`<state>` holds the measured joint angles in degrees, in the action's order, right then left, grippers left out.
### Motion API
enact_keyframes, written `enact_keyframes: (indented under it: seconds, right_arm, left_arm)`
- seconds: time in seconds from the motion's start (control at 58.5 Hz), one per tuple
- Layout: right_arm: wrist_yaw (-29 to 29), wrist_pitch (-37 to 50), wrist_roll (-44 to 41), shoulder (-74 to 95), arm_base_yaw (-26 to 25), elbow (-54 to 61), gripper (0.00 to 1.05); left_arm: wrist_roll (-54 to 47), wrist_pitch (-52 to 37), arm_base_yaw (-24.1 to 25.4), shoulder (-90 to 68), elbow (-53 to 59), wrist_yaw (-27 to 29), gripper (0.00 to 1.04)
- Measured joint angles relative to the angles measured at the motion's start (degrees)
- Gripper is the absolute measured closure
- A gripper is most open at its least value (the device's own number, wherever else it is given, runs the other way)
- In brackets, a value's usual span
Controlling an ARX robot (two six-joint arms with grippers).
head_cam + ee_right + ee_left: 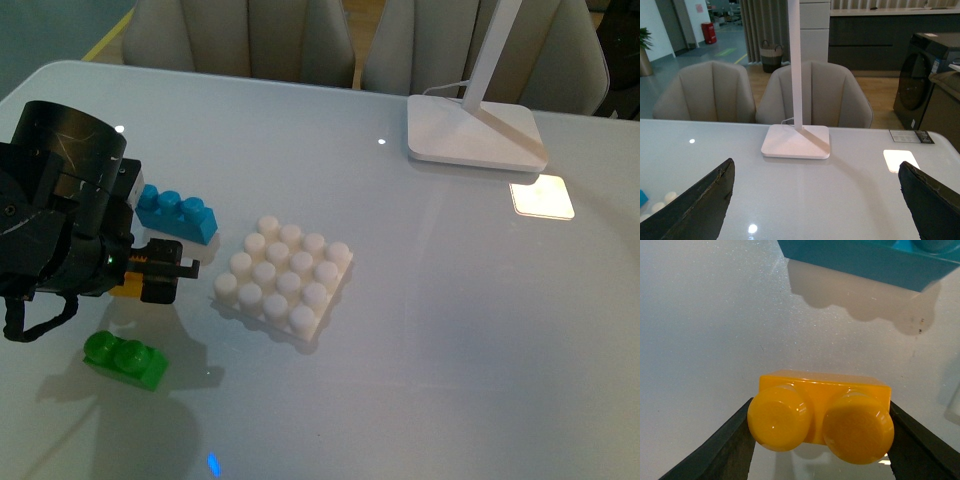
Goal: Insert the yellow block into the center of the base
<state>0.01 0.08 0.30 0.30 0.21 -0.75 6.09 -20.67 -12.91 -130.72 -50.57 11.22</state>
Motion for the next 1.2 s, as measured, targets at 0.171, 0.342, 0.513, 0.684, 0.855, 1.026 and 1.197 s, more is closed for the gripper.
enact_keyframes:
  seconds: [0.171,0.342,0.513,0.684,0.855,1.026,1.197]
  right_arm:
    - [0.0,0.0,0.0,0.0,0.0,0.0,0.09]
    - [0.0,0.0,0.0,0.0,0.0,0.0,0.09]
    - [0.0,0.0,0.0,0.0,0.0,0.0,0.09]
    - [0.0,0.0,0.0,0.0,0.0,0.0,0.09]
    - [0.0,0.0,0.0,0.0,0.0,0.0,0.09]
    - [0.0,0.0,0.0,0.0,0.0,0.0,0.09]
    - [0.0,0.0,0.0,0.0,0.0,0.0,0.09]
  left_arm:
    - [0.0,-0.35,-2.38,2.99,1.88,-0.39,0.42]
    - [-0.13,-0.42,-6.54,6.05,3.15,-0.7,0.42]
    - [-0.5,-0.44,-12.59,7.17,3.58,-0.96,0.42]
    - [-0.26,1.53,-18.93,7.17,0.85,-0.94,0.42]
    - [-0.48,3.21,-21.18,6.78,-3.28,-0.83,0.42]
    - [-1.03,4.31,-21.99,5.49,-6.38,-0.68,0.42]
    - [-2.01,4.42,-21.9,2.73,-8.07,-0.42,0.42]
